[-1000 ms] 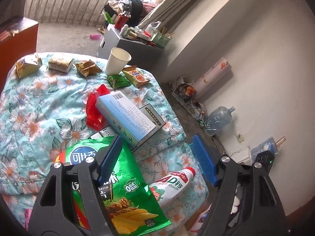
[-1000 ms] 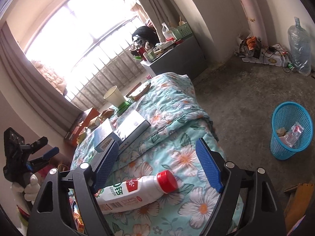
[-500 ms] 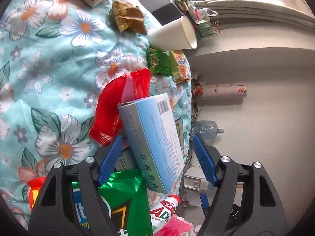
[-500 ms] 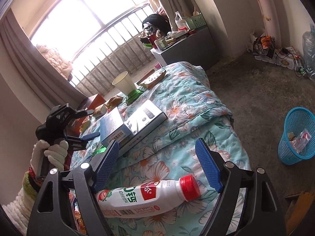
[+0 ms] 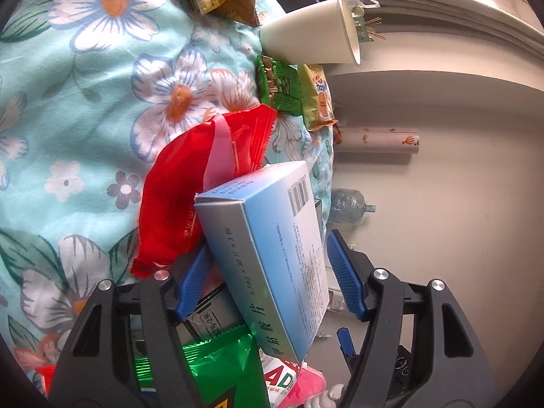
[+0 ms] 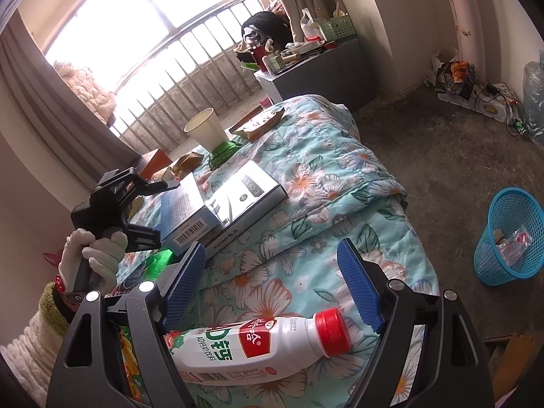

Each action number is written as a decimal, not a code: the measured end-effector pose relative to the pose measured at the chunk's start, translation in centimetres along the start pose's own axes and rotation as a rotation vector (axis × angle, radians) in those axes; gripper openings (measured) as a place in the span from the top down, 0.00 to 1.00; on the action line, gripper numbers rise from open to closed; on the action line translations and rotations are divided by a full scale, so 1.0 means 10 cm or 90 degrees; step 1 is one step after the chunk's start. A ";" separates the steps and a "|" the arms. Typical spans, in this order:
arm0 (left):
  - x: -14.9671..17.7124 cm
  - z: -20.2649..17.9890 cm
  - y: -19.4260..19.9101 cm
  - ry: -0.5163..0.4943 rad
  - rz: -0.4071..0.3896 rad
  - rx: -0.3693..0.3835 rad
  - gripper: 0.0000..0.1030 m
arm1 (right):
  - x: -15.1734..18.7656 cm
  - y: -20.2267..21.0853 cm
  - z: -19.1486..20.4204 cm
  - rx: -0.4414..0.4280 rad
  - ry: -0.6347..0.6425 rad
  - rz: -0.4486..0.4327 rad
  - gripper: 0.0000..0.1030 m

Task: Collect trash
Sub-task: 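Roll the left gripper and grasp the blue-white box by its ends, then grasp the red packet with the right gripper while the left gripper holds the box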

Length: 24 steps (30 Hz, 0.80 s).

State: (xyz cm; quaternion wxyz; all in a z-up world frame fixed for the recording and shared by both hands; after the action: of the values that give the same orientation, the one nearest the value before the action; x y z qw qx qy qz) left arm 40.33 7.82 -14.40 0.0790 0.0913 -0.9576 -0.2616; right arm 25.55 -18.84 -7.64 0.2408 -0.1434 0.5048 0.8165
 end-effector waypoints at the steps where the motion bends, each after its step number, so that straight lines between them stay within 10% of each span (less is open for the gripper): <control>1: 0.01 -0.03 0.00 -0.010 -0.005 0.001 0.46 | 0.00 -0.01 0.00 0.001 0.001 0.001 0.25; 9: 0.03 -0.25 0.10 -0.069 -0.034 0.043 0.70 | -0.11 0.03 0.13 -0.004 0.024 -0.003 0.25; 19: 0.13 -0.59 0.90 -0.146 -0.158 0.149 0.72 | -0.60 0.01 0.58 -0.068 0.071 -0.011 0.26; 24: 0.19 -0.62 1.49 -0.170 -0.248 0.153 0.72 | -0.88 -0.50 0.92 -0.123 0.080 0.077 0.32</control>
State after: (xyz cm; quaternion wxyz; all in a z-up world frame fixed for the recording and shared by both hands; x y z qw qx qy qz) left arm 37.76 17.03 -1.20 -0.1112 0.2473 -0.9481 -0.1660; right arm 35.69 -10.90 -3.04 0.1443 -0.1861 0.4453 0.8639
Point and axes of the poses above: each gripper's, at about its wrist camera, not at the fingertips, and y roughly against the way its jaws point, z to its left, x to its underside, the point moved 6 cm from there along -y, roughly the way its jaws point, and after that the axes turned 8 degrees about z, right-handed, at the moved point
